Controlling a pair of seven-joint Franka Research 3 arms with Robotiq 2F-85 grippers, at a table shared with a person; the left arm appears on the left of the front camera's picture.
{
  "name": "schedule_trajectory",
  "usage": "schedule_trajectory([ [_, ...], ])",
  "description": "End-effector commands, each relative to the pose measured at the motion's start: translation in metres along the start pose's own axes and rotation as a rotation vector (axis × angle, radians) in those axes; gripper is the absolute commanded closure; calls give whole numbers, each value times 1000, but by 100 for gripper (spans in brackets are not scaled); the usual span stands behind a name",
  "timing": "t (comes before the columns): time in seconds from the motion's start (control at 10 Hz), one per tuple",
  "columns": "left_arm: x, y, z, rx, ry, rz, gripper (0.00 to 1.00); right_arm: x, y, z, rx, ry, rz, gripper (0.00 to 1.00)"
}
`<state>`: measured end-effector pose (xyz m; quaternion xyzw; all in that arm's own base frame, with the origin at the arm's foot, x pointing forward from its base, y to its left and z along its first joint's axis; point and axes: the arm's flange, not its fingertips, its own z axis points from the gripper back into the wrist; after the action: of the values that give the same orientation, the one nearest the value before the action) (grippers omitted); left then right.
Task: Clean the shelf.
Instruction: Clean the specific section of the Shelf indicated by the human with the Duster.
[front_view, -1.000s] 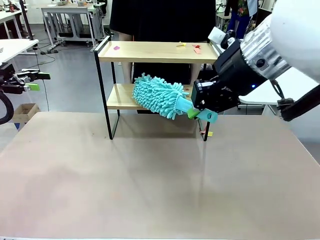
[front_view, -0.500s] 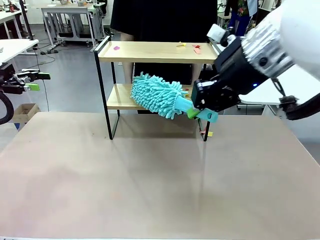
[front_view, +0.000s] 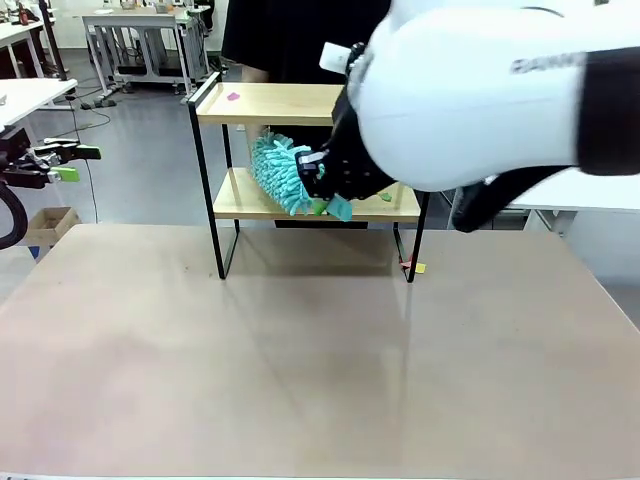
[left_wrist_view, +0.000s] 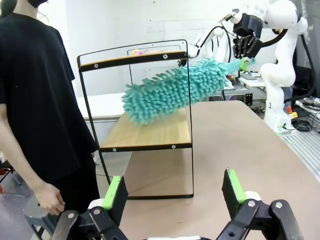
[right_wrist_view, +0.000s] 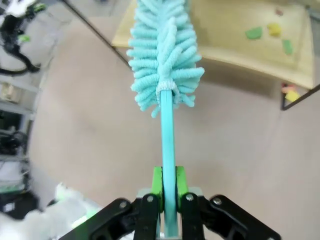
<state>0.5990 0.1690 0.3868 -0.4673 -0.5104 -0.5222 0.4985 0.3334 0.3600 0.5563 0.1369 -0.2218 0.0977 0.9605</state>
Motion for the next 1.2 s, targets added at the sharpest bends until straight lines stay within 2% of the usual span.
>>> schedule_trajectory([
  [0.0,3,-1,0,-3,3,-10,0,31,36,-21,-78,-28,-52,87],
  [0.5,3,-1,0,-3,3,-10,0,76,86,-74,-191,-99,-97,87],
  [0.7,3,-1,0,-3,3,-10,0,83,102,-91,-197,-137,-132,87],
  [1.1,3,-1,0,-3,3,-10,0,82,132,-107,-195,-156,-119,87],
])
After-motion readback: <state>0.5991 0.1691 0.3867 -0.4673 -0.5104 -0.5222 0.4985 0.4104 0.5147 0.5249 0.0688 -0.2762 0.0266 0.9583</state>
